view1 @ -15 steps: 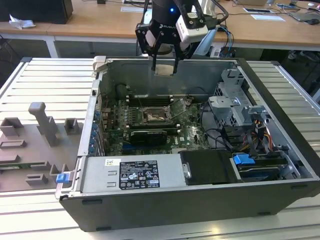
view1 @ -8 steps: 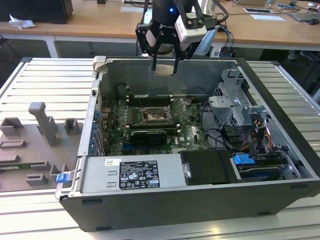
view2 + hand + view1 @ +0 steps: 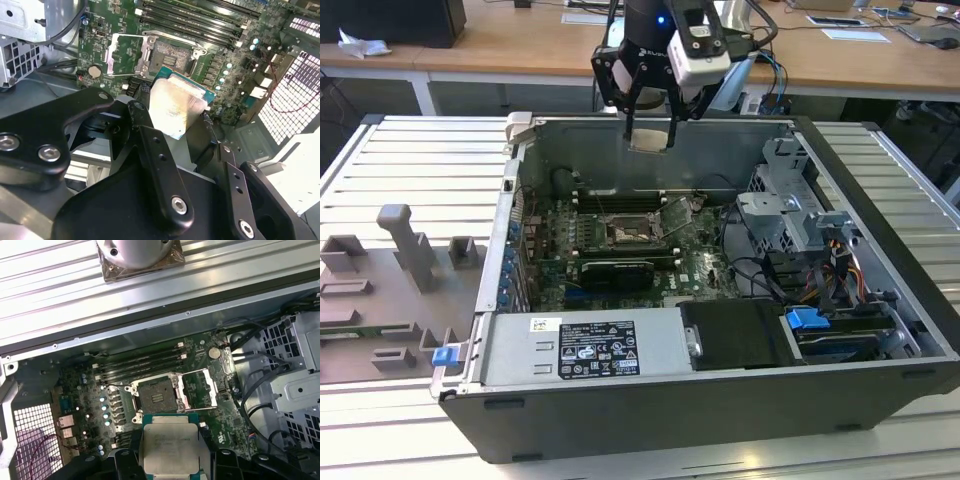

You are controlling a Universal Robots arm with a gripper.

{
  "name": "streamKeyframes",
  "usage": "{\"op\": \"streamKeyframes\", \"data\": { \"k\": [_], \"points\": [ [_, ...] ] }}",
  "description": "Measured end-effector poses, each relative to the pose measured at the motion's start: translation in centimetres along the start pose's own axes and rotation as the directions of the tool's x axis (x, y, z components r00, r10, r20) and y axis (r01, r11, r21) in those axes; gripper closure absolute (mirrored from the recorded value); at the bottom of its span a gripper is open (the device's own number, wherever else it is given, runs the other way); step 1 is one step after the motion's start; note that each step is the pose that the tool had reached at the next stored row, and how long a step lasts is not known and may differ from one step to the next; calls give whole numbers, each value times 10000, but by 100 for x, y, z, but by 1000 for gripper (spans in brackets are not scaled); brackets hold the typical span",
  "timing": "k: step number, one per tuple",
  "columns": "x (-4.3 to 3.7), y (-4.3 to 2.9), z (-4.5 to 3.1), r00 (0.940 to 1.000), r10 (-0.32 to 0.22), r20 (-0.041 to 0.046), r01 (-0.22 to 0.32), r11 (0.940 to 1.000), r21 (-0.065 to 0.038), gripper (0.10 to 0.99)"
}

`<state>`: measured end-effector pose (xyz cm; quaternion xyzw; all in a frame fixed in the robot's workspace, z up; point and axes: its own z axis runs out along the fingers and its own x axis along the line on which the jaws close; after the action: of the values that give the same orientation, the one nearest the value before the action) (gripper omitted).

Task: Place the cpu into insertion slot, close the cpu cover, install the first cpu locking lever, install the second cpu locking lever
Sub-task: 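Place the cpu into insertion slot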

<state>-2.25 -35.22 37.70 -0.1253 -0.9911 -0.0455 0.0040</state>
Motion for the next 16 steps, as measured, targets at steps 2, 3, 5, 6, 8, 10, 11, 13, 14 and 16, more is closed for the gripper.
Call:
{"op": "streamKeyframes", "data": {
  "k": [2,3,5,6,8,10,11,13,14,16],
  "points": [
    [0,0,1,10000,88,8,-88,10000,-3,553],
    [0,0,1,9999,119,10,-119,9999,-3,553],
    [0,0,1,9998,202,18,-202,9998,-5,553],
    [0,0,1,9997,234,21,-234,9997,-6,553],
    [0,0,1,9995,304,27,-304,9995,-7,553],
    [0,0,1,9994,359,32,-359,9994,-9,553],
    [0,0,1,9993,379,34,-379,9993,-9,553],
    [0,0,1,9991,423,38,-423,9991,-10,553],
    [0,0,1,9989,469,42,-469,9989,-11,553],
    [0,0,1,9982,590,53,-590,9983,-14,553]
  ]
}}
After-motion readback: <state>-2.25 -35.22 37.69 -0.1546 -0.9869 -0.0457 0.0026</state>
